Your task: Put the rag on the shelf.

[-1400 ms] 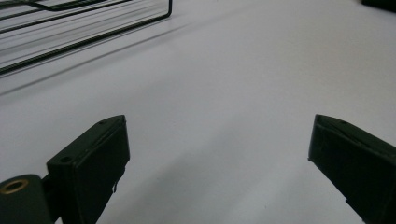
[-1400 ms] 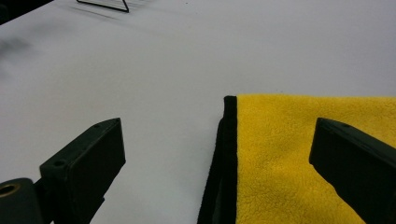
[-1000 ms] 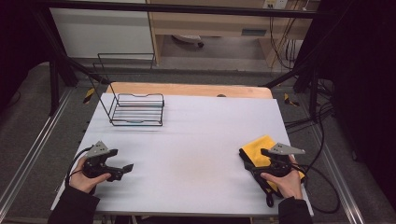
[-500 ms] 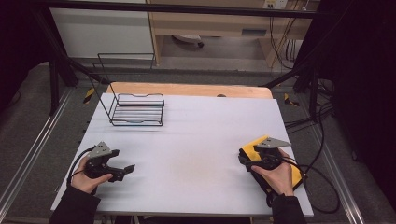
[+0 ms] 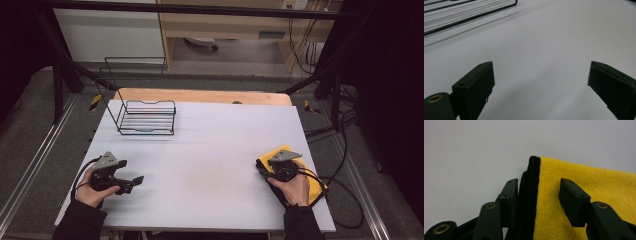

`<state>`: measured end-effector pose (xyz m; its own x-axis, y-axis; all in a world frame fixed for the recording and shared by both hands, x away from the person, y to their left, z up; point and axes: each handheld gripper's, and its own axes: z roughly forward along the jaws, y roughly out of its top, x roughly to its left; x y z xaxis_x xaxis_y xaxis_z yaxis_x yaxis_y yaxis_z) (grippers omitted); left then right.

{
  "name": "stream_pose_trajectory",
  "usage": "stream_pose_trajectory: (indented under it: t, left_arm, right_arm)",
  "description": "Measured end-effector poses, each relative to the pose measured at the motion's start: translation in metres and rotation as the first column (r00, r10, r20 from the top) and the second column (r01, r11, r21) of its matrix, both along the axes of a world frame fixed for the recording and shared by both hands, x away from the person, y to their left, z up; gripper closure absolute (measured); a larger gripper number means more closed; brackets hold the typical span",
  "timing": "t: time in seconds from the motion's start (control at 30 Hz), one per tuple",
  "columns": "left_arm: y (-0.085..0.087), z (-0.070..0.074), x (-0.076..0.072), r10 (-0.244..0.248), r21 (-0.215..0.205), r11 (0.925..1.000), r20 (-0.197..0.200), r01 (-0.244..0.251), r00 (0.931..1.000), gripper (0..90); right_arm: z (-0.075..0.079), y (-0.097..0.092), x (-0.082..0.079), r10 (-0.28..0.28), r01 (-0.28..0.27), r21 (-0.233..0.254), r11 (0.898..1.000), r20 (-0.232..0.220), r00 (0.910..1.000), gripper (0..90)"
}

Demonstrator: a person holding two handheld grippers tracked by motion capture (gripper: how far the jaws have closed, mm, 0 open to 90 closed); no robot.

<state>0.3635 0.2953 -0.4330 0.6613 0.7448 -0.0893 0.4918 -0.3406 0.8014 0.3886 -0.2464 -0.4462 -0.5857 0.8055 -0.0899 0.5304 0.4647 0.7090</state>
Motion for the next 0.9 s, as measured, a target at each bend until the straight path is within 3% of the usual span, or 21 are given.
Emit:
stream_pose_trajectory:
  t: [0.2, 0.4, 0.57, 0.63, 0.8, 0.9]
  left_arm:
    - [0.000, 0.000, 0.000, 0.005, 0.000, 1.0000, -0.004, -0.005, 1.0000, 7.6]
    - [0.000, 0.000, 0.000, 0.003, -0.001, 1.0000, -0.003, -0.003, 1.0000, 7.9]
    - [0.000, -0.001, 0.000, 0.005, -0.003, 1.0000, -0.005, -0.005, 1.0000, 8.1]
    - [0.000, -0.001, 0.001, 0.005, -0.003, 1.0000, -0.005, -0.005, 1.0000, 8.2]
    - [0.001, 0.000, 0.001, 0.007, -0.004, 1.0000, -0.003, -0.007, 1.0000, 8.4]
    - [0.001, 0.000, 0.001, 0.008, -0.002, 1.0000, -0.003, -0.008, 1.0000, 8.5]
  right_arm:
    - [-0.004, 0.008, -0.001, -0.018, 0.019, -0.058, 0.998, 0.019, 0.9997, 54.0]
    - [-0.004, 0.009, -0.001, -0.064, 0.066, -0.063, 0.996, 0.029, 0.9975, 64.8]
    - [-0.002, 0.005, 0.002, -0.070, 0.071, -0.062, 0.995, 0.022, 0.9973, 74.0]
    - [-0.001, 0.005, 0.002, -0.072, 0.072, -0.057, 0.996, 0.018, 0.9973, 75.0]
    - [0.004, -0.005, 0.002, -0.080, 0.079, 0.033, 0.996, 0.014, 0.9967, 78.1]
    - [0.008, -0.006, 0.001, -0.080, 0.079, 0.050, 0.996, 0.019, 0.9966, 78.2]
